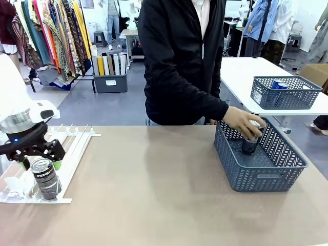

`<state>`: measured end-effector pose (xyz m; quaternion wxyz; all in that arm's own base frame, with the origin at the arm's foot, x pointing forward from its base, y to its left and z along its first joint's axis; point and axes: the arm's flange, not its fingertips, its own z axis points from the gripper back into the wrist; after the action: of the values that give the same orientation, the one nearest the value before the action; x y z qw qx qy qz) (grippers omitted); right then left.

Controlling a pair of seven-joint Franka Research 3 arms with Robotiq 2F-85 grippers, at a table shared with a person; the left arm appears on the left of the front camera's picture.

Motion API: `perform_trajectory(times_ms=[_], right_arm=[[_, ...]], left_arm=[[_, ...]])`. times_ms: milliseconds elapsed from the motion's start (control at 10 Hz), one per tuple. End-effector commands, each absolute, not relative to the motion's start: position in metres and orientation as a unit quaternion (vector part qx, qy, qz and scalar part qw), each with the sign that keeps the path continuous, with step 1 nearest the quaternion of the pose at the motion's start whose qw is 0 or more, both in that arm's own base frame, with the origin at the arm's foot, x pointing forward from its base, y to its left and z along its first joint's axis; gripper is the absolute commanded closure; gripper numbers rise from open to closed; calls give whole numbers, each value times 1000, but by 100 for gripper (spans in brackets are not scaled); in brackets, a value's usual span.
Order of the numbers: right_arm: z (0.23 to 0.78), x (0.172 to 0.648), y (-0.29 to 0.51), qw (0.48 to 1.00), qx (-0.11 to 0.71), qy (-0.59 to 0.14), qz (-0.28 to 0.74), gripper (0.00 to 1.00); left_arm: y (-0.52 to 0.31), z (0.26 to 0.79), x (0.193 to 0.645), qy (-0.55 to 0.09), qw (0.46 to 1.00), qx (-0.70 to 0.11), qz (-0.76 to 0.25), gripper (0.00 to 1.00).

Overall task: Retrieve and store the cans from the dispenser.
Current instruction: Pick up one can from the Automatic Can Dispenser and place it in the middle of the table.

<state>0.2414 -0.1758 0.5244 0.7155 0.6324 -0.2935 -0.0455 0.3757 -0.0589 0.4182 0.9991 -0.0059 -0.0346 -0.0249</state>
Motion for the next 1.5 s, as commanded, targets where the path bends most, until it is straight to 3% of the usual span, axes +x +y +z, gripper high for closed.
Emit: perform_trajectory(times_ms=[0,500,700,1200,1400], right_arm=[[527,243,-175,706,638,-305,-39,0],[527,243,-175,706,638,-305,-39,0],[527,243,-175,706,638,-305,-39,0],[527,243,-175,706,638,-305,-39,0],[527,243,-175,706,638,-305,-39,0]], left_arm=[[-57,420,380,-31,999,-11,-18,0],[-60,417,379,-8,1000,-5,-17,0],[-61,417,380,-10,1000,-4,-17,100],[-62,423,376,-13,1000,-7,-26,100],[-61,454,364,-43,998,-3,-39,100]])
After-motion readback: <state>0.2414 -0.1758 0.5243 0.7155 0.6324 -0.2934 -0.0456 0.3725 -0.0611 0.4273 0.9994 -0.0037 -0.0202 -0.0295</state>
